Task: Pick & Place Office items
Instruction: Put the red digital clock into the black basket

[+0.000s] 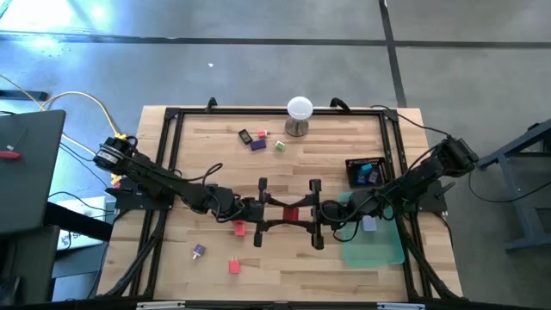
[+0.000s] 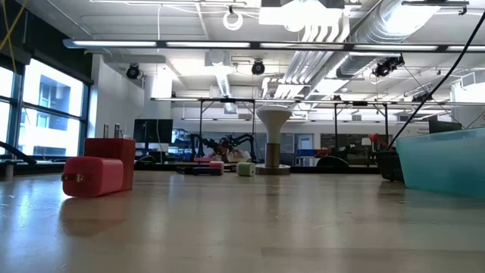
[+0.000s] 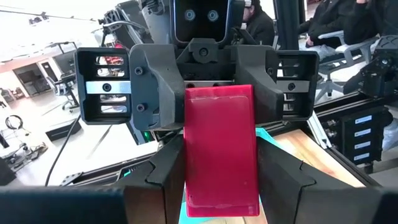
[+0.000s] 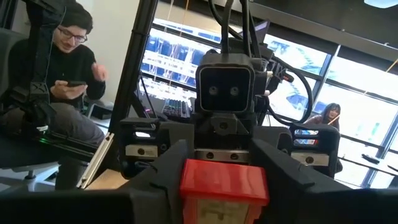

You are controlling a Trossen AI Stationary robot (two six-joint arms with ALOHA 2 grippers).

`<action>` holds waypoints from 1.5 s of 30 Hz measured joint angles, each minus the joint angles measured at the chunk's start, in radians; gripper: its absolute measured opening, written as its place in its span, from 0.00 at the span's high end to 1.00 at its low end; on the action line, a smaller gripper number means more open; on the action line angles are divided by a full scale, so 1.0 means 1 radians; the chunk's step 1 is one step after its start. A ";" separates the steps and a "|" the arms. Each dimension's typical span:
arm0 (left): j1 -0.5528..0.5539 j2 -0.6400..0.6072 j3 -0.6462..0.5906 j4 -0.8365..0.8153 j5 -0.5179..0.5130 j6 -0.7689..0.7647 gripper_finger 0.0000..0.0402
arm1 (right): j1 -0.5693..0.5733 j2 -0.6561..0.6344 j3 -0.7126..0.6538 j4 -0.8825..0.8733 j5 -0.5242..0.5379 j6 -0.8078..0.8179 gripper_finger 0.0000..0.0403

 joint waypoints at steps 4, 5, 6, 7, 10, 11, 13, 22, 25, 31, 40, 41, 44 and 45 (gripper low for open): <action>-0.002 0.000 0.000 0.000 -0.001 0.000 0.63 | -0.001 0.000 0.000 -0.007 0.000 0.000 0.65; -0.002 0.000 0.000 0.000 -0.001 -0.001 0.63 | -0.001 0.000 0.000 -0.009 0.000 0.001 0.65; -0.002 0.000 0.000 0.000 -0.001 -0.001 0.63 | -0.001 0.000 0.000 -0.010 0.000 0.003 0.65; -0.002 0.000 0.000 0.000 -0.001 -0.001 0.61 | -0.001 0.000 0.000 -0.010 0.000 0.003 0.65; -0.001 0.000 0.000 0.006 -0.001 -0.009 0.53 | 0.000 0.000 0.000 -0.020 0.027 -0.001 0.65; -0.001 0.000 0.000 0.005 -0.001 -0.011 0.50 | 0.000 0.000 0.000 -0.018 0.041 -0.001 0.65; -0.001 0.000 0.000 0.006 -0.002 -0.025 0.46 | 0.002 0.000 0.000 -0.020 0.065 -0.001 0.65; -0.001 0.000 0.000 0.003 -0.060 -0.044 0.43 | 0.095 -0.032 0.000 -0.061 0.403 -0.158 0.65; -0.006 0.000 0.000 -0.005 -0.149 -0.118 0.43 | 0.155 -0.075 0.000 -0.069 0.621 -0.237 0.65; 0.011 -0.002 0.000 -0.092 -0.187 -0.253 0.43 | 0.242 -0.131 0.024 -0.070 1.198 -0.307 0.65; 0.061 -0.002 0.000 -0.259 -0.105 -0.436 0.43 | 0.248 -0.177 -0.005 -0.076 1.254 -0.206 0.65; 0.067 -0.002 0.000 -0.268 -0.087 -0.445 0.43 | 0.242 -0.177 -0.010 -0.076 1.255 -0.205 0.65; 0.078 -0.002 0.000 -0.288 -0.048 -0.462 0.43 | 0.228 -0.178 -0.022 -0.072 1.257 -0.202 0.65; 0.080 -0.002 0.000 -0.291 -0.042 -0.463 0.43 | 0.227 -0.178 -0.032 -0.072 1.257 -0.198 0.65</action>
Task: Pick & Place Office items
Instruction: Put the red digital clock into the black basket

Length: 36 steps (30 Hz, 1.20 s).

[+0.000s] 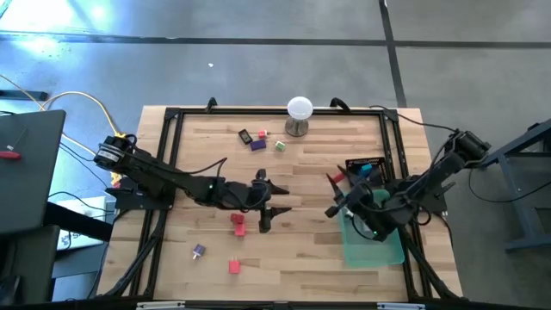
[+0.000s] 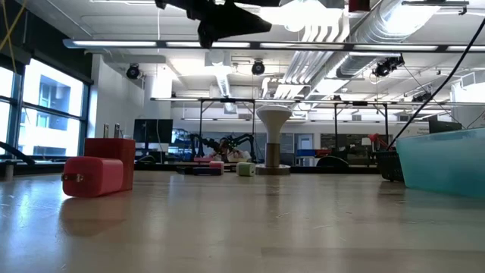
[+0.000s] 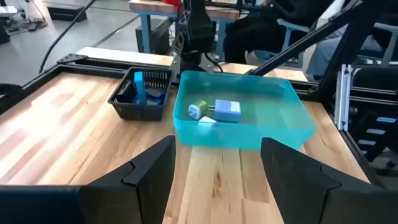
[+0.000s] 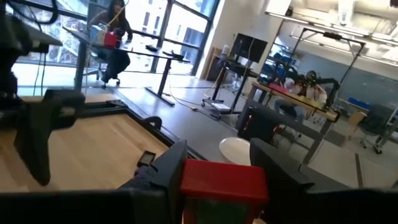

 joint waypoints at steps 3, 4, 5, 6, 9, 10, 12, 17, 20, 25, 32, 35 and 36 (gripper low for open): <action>0.003 0.000 0.000 -0.015 0.001 0.000 0.43 | 0.010 0.000 -0.031 -0.001 0.000 0.022 0.65; 0.003 0.000 0.000 -0.019 0.001 0.000 0.43 | 0.018 0.000 -0.039 0.002 0.001 0.022 0.65; 0.003 0.000 0.000 -0.025 0.000 0.000 0.43 | 0.027 -0.002 -0.046 0.002 0.000 0.022 0.65; 0.003 0.000 0.000 -0.030 0.000 0.000 0.43 | 0.038 -0.010 -0.053 0.002 -0.002 0.022 0.65; 0.003 0.000 0.000 -0.031 0.000 0.000 0.43 | 0.066 -0.023 -0.058 0.007 -0.001 0.038 0.65; 0.003 0.000 0.000 -0.030 0.000 0.000 0.43 | 0.077 -0.023 -0.058 0.007 0.000 0.042 0.65; 0.005 -0.001 0.000 -0.030 0.000 0.000 0.43 | 0.096 -0.021 -0.058 0.002 -0.001 0.050 0.65; 0.009 -0.001 0.000 -0.029 0.000 0.000 0.43 | 0.128 -0.021 -0.058 -0.064 -0.002 0.100 0.65; 0.009 -0.001 0.000 -0.029 0.000 0.000 0.43 | 0.126 -0.021 -0.058 -0.108 0.000 0.101 0.65; 0.009 -0.001 0.000 -0.038 0.000 0.000 0.43 | 0.118 -0.066 -0.104 -0.141 -0.002 0.106 0.65; 0.009 -0.001 0.000 -0.094 -0.001 0.001 0.43 | 0.127 -0.311 -0.305 -0.137 0.001 0.258 0.65; 0.014 -0.001 0.000 -0.096 -0.001 0.001 0.43 | 0.146 -0.427 -0.387 -0.137 -0.006 0.337 0.65; 0.016 -0.001 0.000 -0.096 -0.001 0.001 0.43 | 0.152 -0.460 -0.412 -0.137 -0.006 0.360 0.65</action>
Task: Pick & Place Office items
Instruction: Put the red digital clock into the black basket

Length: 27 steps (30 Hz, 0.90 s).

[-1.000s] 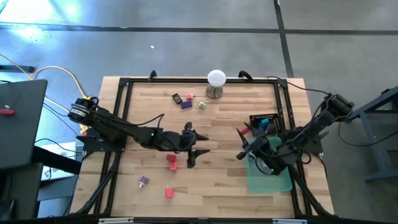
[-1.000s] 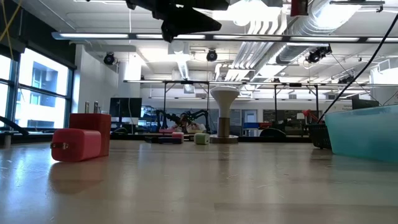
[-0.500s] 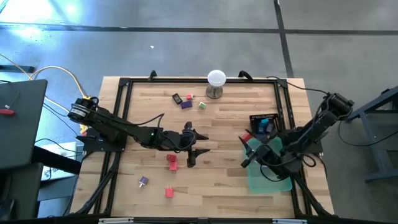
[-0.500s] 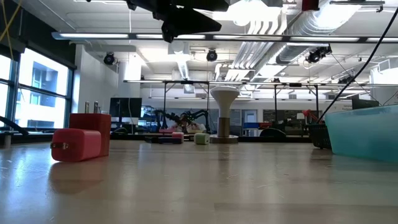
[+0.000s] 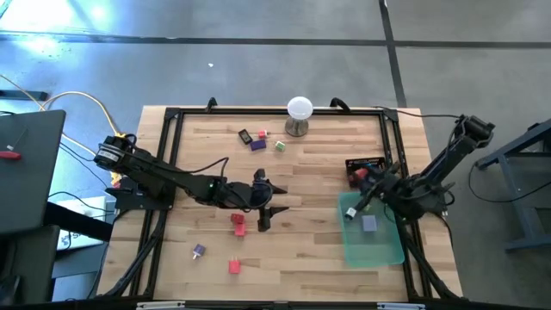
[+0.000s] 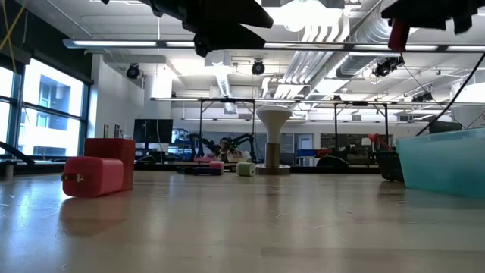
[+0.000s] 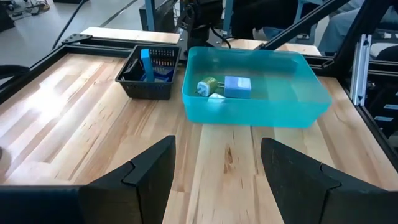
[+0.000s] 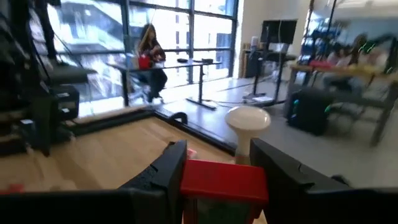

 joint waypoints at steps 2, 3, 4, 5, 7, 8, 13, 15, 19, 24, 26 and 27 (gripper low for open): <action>0.004 0.000 0.000 -0.001 0.000 0.000 0.43 | 0.012 -0.053 -0.042 -0.002 -0.011 0.041 0.65; 0.008 0.000 0.000 0.000 0.000 0.000 0.43 | 0.017 -0.076 -0.061 -0.004 -0.014 0.053 0.65; 0.010 0.000 0.000 0.000 0.000 0.000 0.43 | 0.021 -0.096 -0.072 -0.003 -0.016 0.065 0.65; 0.013 0.000 0.000 0.000 0.000 0.000 0.43 | 0.024 -0.113 -0.083 0.000 -0.018 0.077 0.65; 0.016 0.000 0.000 0.000 0.000 -0.005 0.43 | 0.027 -0.134 -0.101 -0.001 0.002 0.085 0.65; 0.019 0.000 0.000 0.000 0.000 -0.005 0.43 | 0.026 -0.140 -0.105 -0.001 0.005 0.084 0.65; 0.021 0.000 0.000 0.000 -0.002 -0.006 0.43 | 0.024 -0.145 -0.112 -0.040 0.005 0.062 0.65; 0.021 0.000 0.000 -0.001 -0.002 -0.008 0.43 | 0.011 -0.145 -0.113 -0.078 0.005 0.072 0.65; 0.018 0.000 0.000 -0.009 -0.001 -0.008 0.43 | -0.043 -0.145 -0.113 -0.195 0.005 0.183 0.65; 0.019 0.000 0.000 -0.020 -0.001 -0.008 0.43 | -0.125 -0.153 -0.113 -0.354 -0.110 0.371 0.65; 0.019 0.000 0.000 -0.022 0.000 -0.008 0.43 | -0.177 -0.162 -0.113 -0.405 -0.207 0.439 0.65; 0.019 0.000 0.000 -0.022 0.000 -0.008 0.43 | -0.210 -0.163 -0.113 -0.433 -0.253 0.471 0.65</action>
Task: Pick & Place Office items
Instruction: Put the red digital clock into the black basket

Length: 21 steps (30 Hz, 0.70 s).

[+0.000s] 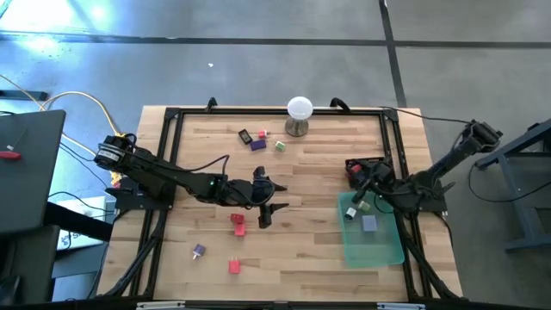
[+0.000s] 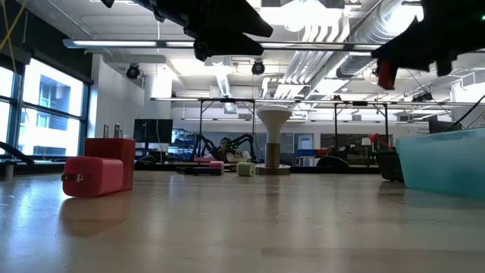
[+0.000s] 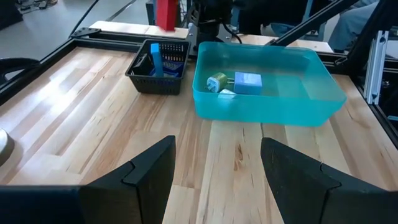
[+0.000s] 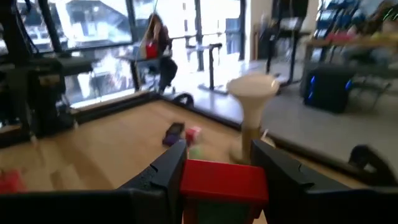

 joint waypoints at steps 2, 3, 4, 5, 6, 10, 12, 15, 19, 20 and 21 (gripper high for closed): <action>0.000 0.000 0.000 0.000 0.001 0.000 0.43 | -0.066 0.001 0.000 -0.067 -0.100 0.068 0.65; 0.000 0.000 0.000 0.000 0.001 0.000 0.43 | -0.103 0.001 0.000 -0.102 -0.149 0.102 0.65; 0.000 0.000 0.000 0.000 0.001 0.000 0.43 | -0.137 0.001 0.000 -0.130 -0.188 0.131 0.65; 0.000 0.000 0.000 0.000 0.001 0.000 0.43 | -0.168 0.001 0.000 -0.159 -0.220 0.157 0.65; 0.000 0.000 0.000 -0.001 0.001 0.000 0.43 | -0.196 0.001 0.000 -0.183 -0.241 0.177 0.65; 0.000 0.000 0.000 -0.006 0.001 0.000 0.43 | -0.264 0.001 0.000 -0.263 -0.282 0.263 0.65; 0.000 0.000 0.000 -0.014 0.001 0.001 0.43 | -0.284 0.001 0.000 -0.284 -0.317 0.314 0.65; 0.000 0.000 0.000 -0.037 0.001 0.001 0.43 | -0.307 0.001 0.037 -0.403 -0.346 0.377 0.65; 0.000 0.000 0.000 -0.058 0.001 -0.007 0.43 | -0.326 0.001 0.118 -0.756 -0.366 0.622 0.65; 0.000 0.000 0.000 -0.059 0.001 -0.012 0.43 | -0.326 0.001 0.141 -0.839 -0.377 0.677 0.65; 0.000 0.000 0.000 -0.061 0.001 -0.012 0.43 | -0.326 0.001 0.160 -0.910 -0.383 0.732 0.65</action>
